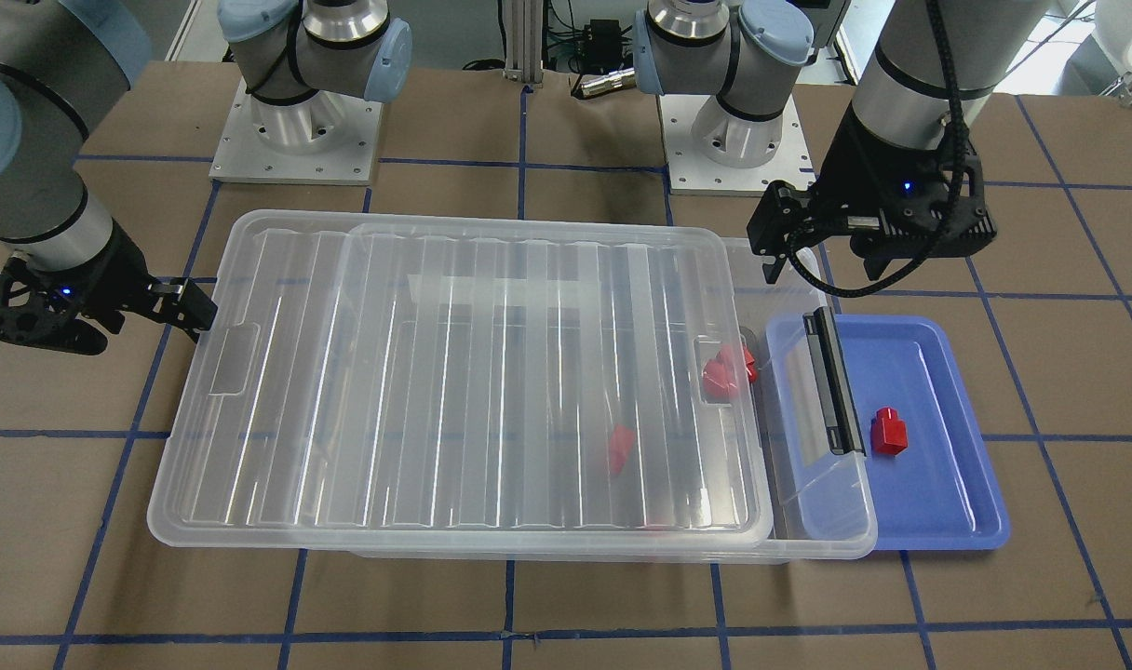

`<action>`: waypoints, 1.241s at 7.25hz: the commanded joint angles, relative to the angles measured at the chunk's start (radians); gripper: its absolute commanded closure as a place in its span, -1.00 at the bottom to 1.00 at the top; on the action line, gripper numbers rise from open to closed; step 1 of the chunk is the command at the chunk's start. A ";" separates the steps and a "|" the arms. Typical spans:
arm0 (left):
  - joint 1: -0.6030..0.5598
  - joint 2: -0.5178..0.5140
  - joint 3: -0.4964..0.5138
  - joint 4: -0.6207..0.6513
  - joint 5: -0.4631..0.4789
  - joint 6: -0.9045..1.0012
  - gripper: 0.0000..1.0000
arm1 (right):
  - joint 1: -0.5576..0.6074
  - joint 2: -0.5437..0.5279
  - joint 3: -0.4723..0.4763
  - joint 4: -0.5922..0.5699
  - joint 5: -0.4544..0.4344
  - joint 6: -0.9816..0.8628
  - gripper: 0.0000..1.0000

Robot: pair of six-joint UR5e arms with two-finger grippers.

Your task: Place red block in blue tray from box

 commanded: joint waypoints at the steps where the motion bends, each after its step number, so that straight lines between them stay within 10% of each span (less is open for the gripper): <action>1: -0.002 0.026 -0.017 -0.001 -0.002 0.013 -1.00 | 0.069 0.001 0.001 -0.003 -0.001 0.091 -1.00; 9: 0.000 0.031 -0.020 0.001 0.001 0.011 -1.00 | 0.106 0.002 -0.037 0.006 -0.001 0.112 -1.00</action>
